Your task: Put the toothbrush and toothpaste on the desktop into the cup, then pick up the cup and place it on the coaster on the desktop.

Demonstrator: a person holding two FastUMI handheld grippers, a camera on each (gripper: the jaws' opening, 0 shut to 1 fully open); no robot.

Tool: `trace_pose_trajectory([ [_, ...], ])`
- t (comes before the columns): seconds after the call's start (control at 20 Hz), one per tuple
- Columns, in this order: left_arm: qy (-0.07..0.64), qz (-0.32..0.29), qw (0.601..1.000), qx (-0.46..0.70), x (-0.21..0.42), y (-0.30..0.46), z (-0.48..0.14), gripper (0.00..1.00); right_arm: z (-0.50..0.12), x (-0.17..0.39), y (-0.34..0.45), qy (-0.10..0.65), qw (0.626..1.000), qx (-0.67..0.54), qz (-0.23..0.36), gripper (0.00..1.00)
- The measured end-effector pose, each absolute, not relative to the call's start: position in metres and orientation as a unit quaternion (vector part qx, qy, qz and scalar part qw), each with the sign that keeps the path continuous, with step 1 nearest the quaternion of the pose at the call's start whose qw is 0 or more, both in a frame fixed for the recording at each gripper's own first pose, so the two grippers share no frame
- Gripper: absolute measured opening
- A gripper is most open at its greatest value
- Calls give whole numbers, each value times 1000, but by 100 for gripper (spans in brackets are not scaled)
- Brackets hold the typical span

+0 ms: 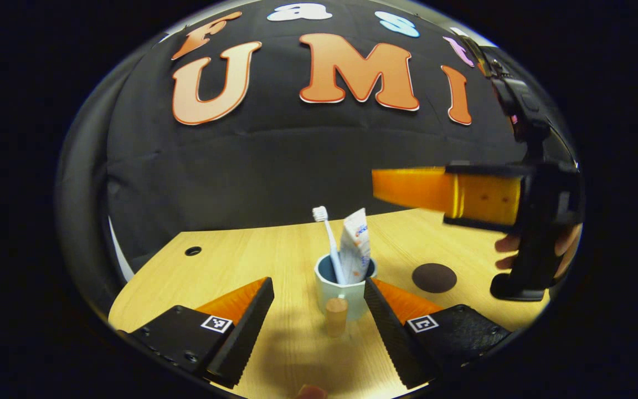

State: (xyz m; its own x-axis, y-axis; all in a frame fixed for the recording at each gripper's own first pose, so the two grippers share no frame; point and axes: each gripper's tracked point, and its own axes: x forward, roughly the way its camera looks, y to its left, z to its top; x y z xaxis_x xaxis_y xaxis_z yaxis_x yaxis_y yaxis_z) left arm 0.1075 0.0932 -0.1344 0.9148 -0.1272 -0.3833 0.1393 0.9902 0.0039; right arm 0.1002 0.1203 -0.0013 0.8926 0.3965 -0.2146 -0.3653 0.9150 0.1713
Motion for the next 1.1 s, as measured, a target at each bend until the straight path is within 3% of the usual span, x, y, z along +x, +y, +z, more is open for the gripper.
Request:
trace_pose_trajectory([
  [0.55, 301, -148, 942, 23, 142, 72, -155, 98, 106, 53, 45, 67, 981, -39, 178, 77],
  [0.9, 410, -181, 892, 58, 146, 63, -186, 99, 172, 23, 36, 36, 977, -44, 208, 81],
  [1.1, 481, -172, 857, 69, 138, 54, -209, 99, 171, 17, 26, 39, 976, -65, 206, 82],
])
